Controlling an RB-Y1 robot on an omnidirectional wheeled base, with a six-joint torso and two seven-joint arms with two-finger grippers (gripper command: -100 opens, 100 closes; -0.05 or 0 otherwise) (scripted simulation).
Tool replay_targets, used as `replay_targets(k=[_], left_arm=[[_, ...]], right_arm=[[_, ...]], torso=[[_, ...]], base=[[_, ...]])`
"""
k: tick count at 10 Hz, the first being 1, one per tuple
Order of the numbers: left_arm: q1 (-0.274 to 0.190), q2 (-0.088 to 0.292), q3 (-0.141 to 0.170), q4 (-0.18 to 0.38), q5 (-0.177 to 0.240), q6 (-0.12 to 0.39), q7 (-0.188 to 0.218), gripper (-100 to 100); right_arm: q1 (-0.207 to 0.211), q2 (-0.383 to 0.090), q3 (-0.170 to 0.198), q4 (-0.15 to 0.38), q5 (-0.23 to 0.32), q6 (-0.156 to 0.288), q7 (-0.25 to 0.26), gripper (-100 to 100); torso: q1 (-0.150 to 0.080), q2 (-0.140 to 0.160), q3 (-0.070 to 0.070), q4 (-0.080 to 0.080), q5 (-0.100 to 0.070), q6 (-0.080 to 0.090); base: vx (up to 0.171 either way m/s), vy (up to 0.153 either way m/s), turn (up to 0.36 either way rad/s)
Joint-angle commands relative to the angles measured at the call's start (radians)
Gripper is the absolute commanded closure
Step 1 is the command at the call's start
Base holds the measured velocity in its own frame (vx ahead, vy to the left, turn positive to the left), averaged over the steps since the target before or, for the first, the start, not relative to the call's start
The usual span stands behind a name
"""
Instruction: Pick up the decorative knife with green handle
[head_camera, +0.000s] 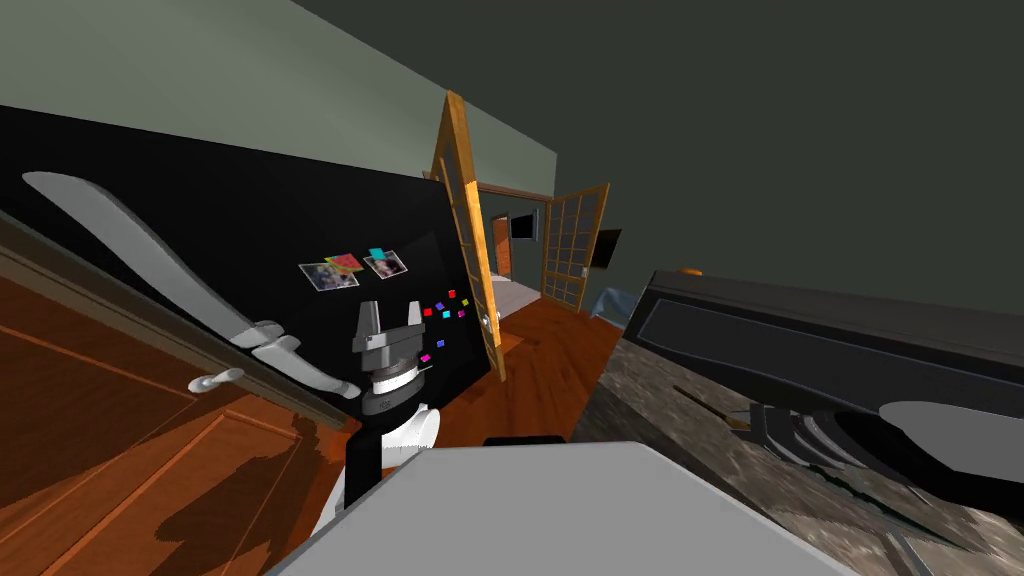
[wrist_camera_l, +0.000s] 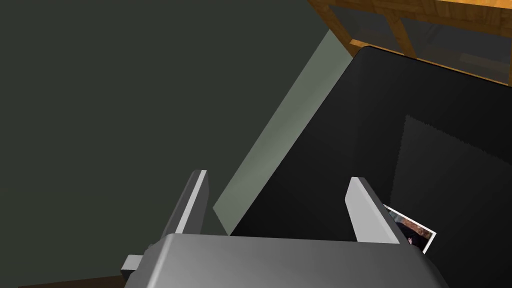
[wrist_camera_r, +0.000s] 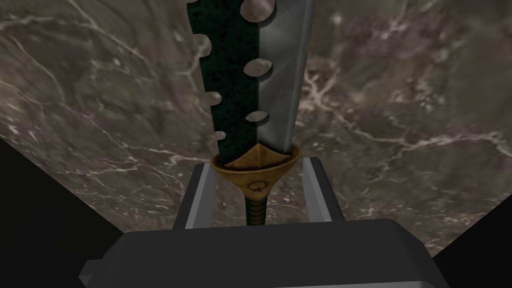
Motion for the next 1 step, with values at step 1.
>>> replay_targets(k=[1], left_arm=[[0.0,0.0,0.0,0.0,0.0,0.0,0.0,0]], right_arm=[[0.0,0.0,0.0,0.0,0.0,0.0,0.0,0]], torso=[[0.0,0.0,0.0,0.0,0.0,0.0]], base=[[0.009,0.004,0.011]])
